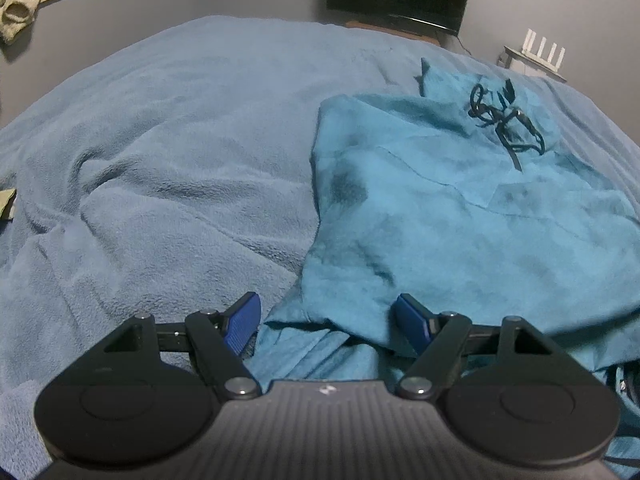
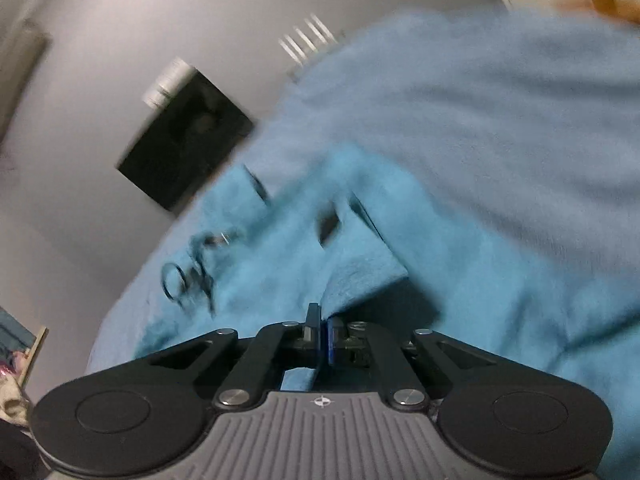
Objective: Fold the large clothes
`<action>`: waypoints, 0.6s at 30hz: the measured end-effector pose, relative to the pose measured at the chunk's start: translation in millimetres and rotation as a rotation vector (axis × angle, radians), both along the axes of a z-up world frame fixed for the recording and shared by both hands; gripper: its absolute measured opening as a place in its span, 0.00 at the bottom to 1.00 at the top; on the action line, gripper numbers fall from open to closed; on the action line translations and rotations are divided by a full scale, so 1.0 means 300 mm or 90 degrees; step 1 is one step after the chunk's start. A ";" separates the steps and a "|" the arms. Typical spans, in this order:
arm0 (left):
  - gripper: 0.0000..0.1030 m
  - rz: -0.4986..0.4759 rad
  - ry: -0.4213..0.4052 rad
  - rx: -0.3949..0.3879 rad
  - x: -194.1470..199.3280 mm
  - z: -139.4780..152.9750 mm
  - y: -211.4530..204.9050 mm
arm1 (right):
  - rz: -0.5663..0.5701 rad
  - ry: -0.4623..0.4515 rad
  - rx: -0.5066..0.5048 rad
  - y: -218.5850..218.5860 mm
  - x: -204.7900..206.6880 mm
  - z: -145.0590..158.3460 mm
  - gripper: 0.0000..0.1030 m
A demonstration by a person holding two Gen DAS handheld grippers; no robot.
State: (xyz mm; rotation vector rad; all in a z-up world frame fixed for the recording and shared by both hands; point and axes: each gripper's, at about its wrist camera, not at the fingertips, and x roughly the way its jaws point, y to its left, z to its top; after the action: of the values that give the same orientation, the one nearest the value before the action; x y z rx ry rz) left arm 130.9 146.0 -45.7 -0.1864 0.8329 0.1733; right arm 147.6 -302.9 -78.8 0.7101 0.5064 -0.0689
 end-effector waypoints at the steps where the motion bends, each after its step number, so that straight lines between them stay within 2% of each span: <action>1: 0.71 -0.004 0.000 0.003 0.001 0.000 -0.002 | -0.003 -0.019 -0.024 0.007 0.002 0.022 0.04; 3: 0.73 -0.014 -0.001 0.009 0.002 0.001 -0.011 | -0.011 -0.028 -0.051 0.004 0.016 0.047 0.04; 4: 0.73 -0.016 0.000 0.016 0.003 0.001 -0.016 | -0.013 -0.014 -0.057 -0.001 0.033 0.043 0.05; 7: 0.73 -0.021 0.013 0.027 0.010 -0.005 -0.030 | -0.012 0.101 -0.055 -0.010 0.100 -0.040 0.14; 8: 0.73 -0.021 0.014 0.030 0.010 -0.008 -0.033 | -0.019 0.117 -0.045 -0.017 0.100 -0.064 0.18; 10: 0.73 -0.022 0.010 0.036 0.008 -0.005 -0.039 | -0.039 0.115 -0.037 -0.025 0.101 -0.065 0.32; 13: 0.73 -0.027 0.002 0.046 0.001 0.002 -0.050 | -0.073 0.096 -0.107 0.001 0.089 -0.006 0.54; 15: 0.73 -0.029 0.003 0.051 0.002 0.004 -0.054 | -0.075 0.096 -0.163 0.024 0.082 0.014 0.55; 18: 0.73 -0.034 -0.003 0.060 -0.003 0.010 -0.062 | -0.065 0.119 -0.215 0.054 0.077 0.034 0.56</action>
State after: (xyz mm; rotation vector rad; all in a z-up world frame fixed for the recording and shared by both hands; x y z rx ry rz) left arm 130.0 127.6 -42.7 -0.0756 0.8220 0.1619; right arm 170.6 -286.8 -68.5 0.3991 0.6194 -0.3116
